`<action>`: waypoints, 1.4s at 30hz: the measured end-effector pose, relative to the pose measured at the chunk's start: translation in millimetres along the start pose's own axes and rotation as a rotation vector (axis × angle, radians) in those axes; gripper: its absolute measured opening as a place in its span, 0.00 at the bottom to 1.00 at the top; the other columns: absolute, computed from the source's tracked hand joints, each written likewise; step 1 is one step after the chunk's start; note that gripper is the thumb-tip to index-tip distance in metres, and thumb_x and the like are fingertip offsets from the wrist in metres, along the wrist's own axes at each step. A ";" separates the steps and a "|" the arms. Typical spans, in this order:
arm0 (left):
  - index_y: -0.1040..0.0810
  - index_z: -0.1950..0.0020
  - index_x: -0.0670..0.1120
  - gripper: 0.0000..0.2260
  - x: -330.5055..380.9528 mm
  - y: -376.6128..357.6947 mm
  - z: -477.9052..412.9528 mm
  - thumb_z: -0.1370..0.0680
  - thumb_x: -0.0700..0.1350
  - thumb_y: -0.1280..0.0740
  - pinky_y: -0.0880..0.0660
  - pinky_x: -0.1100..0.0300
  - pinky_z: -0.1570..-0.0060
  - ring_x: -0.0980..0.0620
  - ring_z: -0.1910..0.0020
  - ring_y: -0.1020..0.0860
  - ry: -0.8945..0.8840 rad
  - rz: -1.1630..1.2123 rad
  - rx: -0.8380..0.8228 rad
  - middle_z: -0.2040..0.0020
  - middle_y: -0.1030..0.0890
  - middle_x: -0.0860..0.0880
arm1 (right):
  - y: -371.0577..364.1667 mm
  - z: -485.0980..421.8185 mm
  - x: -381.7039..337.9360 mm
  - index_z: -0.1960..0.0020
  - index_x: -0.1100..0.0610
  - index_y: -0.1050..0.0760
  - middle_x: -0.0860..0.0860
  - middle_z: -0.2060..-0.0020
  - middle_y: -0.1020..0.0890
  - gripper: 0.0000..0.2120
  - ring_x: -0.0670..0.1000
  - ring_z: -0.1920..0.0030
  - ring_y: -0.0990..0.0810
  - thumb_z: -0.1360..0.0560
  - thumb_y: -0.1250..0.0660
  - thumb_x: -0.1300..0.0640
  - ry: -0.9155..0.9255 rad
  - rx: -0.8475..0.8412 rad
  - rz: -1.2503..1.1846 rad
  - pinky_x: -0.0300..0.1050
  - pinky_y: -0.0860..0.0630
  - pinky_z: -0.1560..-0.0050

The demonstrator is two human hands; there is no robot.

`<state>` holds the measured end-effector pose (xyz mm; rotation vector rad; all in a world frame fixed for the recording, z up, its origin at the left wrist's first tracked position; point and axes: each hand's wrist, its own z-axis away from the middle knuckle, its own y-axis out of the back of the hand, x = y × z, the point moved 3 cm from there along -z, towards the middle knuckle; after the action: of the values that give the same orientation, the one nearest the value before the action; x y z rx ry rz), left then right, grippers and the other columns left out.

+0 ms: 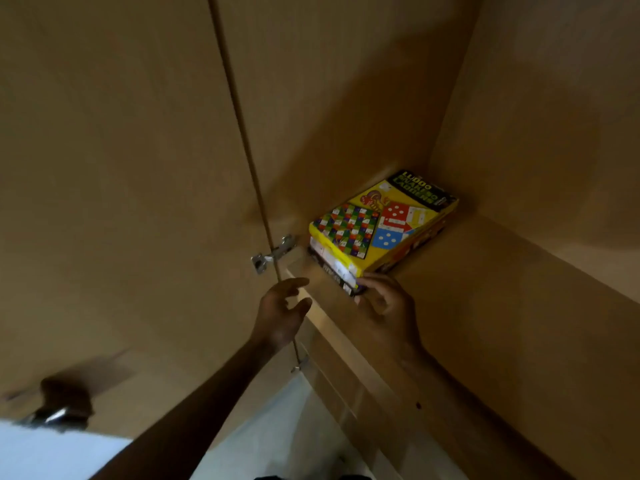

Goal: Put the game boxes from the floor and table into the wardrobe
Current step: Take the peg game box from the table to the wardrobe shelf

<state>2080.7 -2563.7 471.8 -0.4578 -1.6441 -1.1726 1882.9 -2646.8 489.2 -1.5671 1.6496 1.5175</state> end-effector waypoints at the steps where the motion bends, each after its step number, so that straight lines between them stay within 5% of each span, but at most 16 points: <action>1: 0.19 0.41 0.50 0.14 -10.1 8.2 15.9 0.26 0.39 0.29 0.24 0.60 0.49 0.53 0.45 0.20 0.039 0.032 0.013 0.42 0.19 0.51 | -9.4 11.7 -6.1 0.45 0.54 0.20 0.46 0.47 0.18 0.11 0.40 0.47 0.20 0.27 0.31 0.60 -0.044 -0.051 -0.054 0.33 0.23 0.50; 7: 0.19 0.42 0.46 0.12 -64.0 70.6 128.6 0.25 0.36 0.31 0.26 0.75 0.57 0.66 0.56 0.20 0.225 0.162 0.196 0.48 0.17 0.52 | -75.3 80.3 -36.6 0.43 0.50 0.21 0.42 0.51 0.17 0.14 0.39 0.53 0.19 0.27 0.31 0.60 -0.231 -0.294 -0.120 0.31 0.25 0.58; 15: 0.19 0.44 0.47 0.11 -144.4 174.2 356.3 0.25 0.38 0.31 0.26 0.72 0.55 0.64 0.55 0.19 0.469 0.254 0.520 0.49 0.16 0.55 | -190.6 233.4 -112.5 0.42 0.52 0.21 0.44 0.52 0.17 0.13 0.41 0.54 0.19 0.26 0.31 0.58 -0.125 -0.777 -0.103 0.32 0.25 0.54; 19: 0.19 0.43 0.49 0.11 -172.8 234.8 489.5 0.24 0.38 0.31 0.27 0.74 0.55 0.64 0.54 0.19 0.546 0.283 0.790 0.50 0.16 0.56 | -249.7 336.2 -181.5 0.44 0.54 0.20 0.46 0.55 0.16 0.12 0.41 0.56 0.19 0.27 0.31 0.61 -0.014 -1.025 -0.138 0.29 0.26 0.55; 25: 0.19 0.45 0.50 0.12 -193.5 270.4 656.6 0.25 0.37 0.30 0.22 0.58 0.48 0.54 0.52 0.18 0.670 0.365 1.171 0.51 0.16 0.52 | -309.9 463.5 -269.9 0.47 0.51 0.19 0.42 0.55 0.16 0.09 0.39 0.56 0.20 0.27 0.30 0.57 0.177 -1.354 -0.154 0.28 0.25 0.57; 31: 0.19 0.46 0.47 0.10 -191.4 258.7 827.2 0.25 0.36 0.30 0.21 0.62 0.51 0.57 0.56 0.18 0.818 0.401 1.668 0.53 0.16 0.51 | -358.4 627.1 -353.0 0.48 0.52 0.18 0.43 0.56 0.16 0.09 0.39 0.57 0.20 0.27 0.30 0.59 0.415 -1.768 -0.143 0.29 0.25 0.57; 42: 0.19 0.44 0.48 0.10 -184.2 237.6 1077.5 0.24 0.38 0.31 0.21 0.65 0.54 0.53 0.51 0.18 1.002 0.501 2.246 0.52 0.16 0.50 | -365.3 945.4 -471.5 0.48 0.51 0.18 0.43 0.56 0.16 0.08 0.39 0.56 0.19 0.27 0.30 0.58 0.853 -2.322 -0.160 0.31 0.24 0.56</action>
<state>1784.2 -1486.5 416.0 0.9685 -0.8933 1.0229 1990.3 -1535.8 427.7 -3.1339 -1.4074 2.7565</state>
